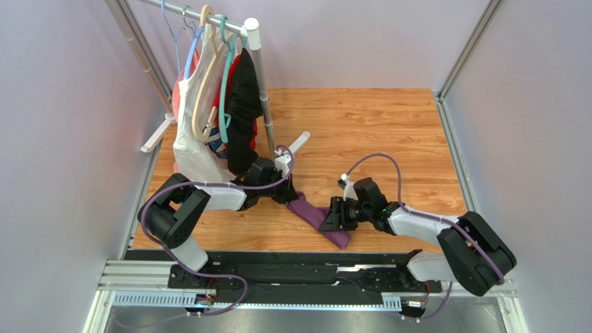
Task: Fold the napkin, place the utensils inside, and roll it up
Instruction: Roll the napkin with the utensil
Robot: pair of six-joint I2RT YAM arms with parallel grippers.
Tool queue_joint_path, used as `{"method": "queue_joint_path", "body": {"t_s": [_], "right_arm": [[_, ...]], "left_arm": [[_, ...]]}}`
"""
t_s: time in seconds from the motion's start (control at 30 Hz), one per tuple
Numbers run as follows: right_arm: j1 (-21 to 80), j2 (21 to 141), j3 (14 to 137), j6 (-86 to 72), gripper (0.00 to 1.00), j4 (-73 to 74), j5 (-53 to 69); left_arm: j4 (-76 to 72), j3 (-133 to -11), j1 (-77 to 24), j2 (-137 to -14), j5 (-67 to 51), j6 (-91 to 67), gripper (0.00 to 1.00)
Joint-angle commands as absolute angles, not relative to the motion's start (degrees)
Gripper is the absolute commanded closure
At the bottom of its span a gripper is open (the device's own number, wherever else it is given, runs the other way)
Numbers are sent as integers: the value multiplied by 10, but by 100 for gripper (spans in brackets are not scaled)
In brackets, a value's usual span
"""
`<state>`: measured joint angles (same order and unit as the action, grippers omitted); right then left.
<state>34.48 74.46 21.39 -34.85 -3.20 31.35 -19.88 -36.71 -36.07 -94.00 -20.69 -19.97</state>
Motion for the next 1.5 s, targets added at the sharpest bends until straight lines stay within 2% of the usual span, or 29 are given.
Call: {"method": "queue_joint_path", "body": {"t_s": [0.0, 0.23, 0.5, 0.6, 0.7, 0.83, 0.93, 1.1, 1.47], "right_arm": [[349, 702, 236, -314, 39, 97, 271], [361, 629, 246, -304, 32, 154, 234], [389, 539, 265, -287, 25, 215, 185], [415, 500, 279, -278, 24, 222, 142], [479, 483, 303, -262, 23, 228, 50], [614, 513, 342, -235, 26, 226, -120], [673, 562, 364, -211, 28, 211, -179], [690, 658, 392, -188, 30, 196, -200], [693, 715, 382, -166, 32, 166, -210]], "left_arm": [[-150, -388, -356, -954, -194, -154, 100], [-154, -395, -368, -953, -223, -135, 100], [-130, -408, -393, -955, -200, -116, 100], [-127, -411, -399, -954, -194, -113, 100], [-124, -414, -400, -958, -193, -113, 100], [-122, -417, -402, -960, -192, -111, 100], [-119, -418, -402, -962, -189, -111, 100], [-117, -417, -402, -961, -190, -111, 100], [-115, -417, -402, -961, -189, -108, 100]]}}
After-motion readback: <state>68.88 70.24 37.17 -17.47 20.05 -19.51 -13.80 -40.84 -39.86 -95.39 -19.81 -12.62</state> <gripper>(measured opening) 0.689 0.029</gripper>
